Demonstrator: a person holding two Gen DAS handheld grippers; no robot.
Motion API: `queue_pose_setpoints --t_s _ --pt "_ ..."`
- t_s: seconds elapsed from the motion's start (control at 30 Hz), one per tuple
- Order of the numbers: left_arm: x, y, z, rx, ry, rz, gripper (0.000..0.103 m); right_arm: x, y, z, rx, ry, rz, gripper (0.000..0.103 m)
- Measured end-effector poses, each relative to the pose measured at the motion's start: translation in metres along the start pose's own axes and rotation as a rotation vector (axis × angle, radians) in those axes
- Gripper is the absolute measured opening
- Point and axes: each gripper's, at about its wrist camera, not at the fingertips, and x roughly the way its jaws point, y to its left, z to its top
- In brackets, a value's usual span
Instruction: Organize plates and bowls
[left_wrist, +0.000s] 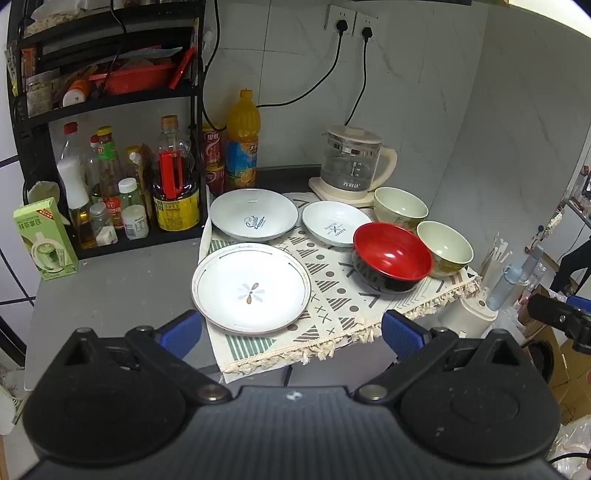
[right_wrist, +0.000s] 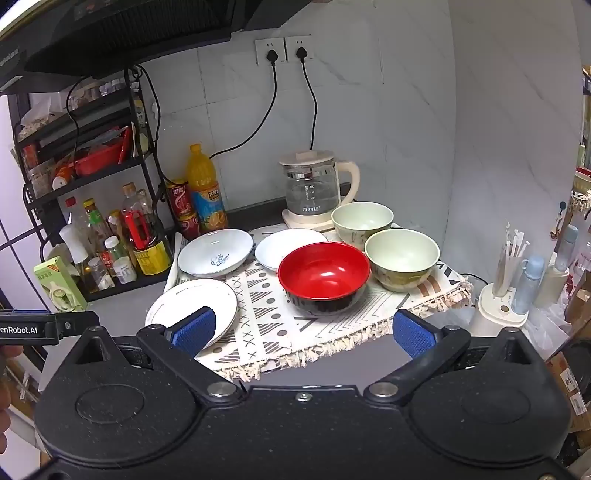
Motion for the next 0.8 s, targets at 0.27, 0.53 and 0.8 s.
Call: queue_pose_setpoints --t_s 0.27,0.53,0.8 --pt "-0.001 -0.005 -0.001 -0.002 -0.005 -0.005 0.103 0.003 0.002 0.001 0.008 0.012 -0.009 0.103" --pt "-0.001 -0.003 -0.001 -0.006 -0.007 -0.008 0.103 0.004 0.007 -0.001 -0.011 0.005 -0.003 0.103" --pt "0.001 0.004 0.000 -0.030 -0.008 0.004 0.103 0.006 0.007 -0.001 -0.012 0.009 0.004 0.103"
